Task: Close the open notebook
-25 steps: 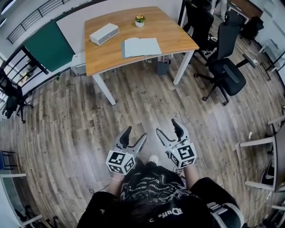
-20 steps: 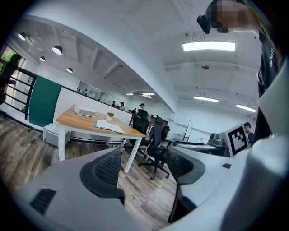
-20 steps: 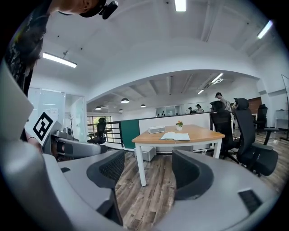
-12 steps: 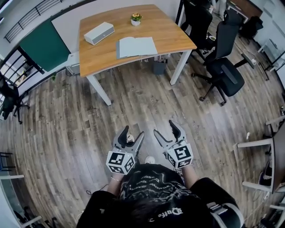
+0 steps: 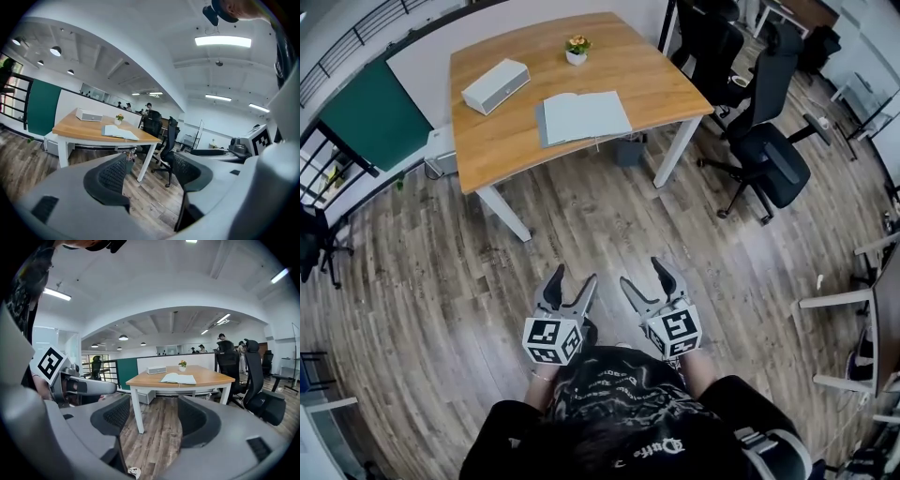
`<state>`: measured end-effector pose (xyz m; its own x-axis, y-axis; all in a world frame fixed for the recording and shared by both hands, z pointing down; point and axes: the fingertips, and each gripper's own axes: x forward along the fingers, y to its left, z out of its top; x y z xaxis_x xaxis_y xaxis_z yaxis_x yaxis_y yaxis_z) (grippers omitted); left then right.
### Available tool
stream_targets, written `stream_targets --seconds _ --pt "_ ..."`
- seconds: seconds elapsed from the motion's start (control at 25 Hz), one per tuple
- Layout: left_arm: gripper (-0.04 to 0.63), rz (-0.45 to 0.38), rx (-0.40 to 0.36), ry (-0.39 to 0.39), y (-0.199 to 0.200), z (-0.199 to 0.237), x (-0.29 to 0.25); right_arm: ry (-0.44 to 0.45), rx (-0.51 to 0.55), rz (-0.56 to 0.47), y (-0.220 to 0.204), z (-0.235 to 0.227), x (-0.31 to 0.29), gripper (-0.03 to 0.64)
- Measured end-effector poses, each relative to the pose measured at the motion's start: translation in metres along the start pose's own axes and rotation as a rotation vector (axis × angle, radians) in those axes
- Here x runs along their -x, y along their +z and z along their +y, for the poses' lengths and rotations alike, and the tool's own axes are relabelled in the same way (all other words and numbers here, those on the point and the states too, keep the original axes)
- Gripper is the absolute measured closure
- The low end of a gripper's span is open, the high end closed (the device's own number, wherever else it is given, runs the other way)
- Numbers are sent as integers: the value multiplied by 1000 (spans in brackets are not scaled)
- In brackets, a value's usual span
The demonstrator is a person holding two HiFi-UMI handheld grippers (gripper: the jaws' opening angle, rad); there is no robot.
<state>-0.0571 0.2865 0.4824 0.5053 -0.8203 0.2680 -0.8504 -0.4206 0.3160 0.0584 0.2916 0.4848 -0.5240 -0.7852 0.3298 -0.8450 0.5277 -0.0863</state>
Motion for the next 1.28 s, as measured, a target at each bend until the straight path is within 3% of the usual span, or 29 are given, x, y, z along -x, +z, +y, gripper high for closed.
stream_targets --seconds 0.6,1.08,1.28 --pt "267 96 -56 -80 49 115 -67 -93 2 42 41 13 -131 314" --pt "267 126 -56 -62 52 148 -78 -89 19 101 39 13 -164 319" --pt "267 126 -47 -2 55 171 -95 -68 23 99 41 -8 -191 324"
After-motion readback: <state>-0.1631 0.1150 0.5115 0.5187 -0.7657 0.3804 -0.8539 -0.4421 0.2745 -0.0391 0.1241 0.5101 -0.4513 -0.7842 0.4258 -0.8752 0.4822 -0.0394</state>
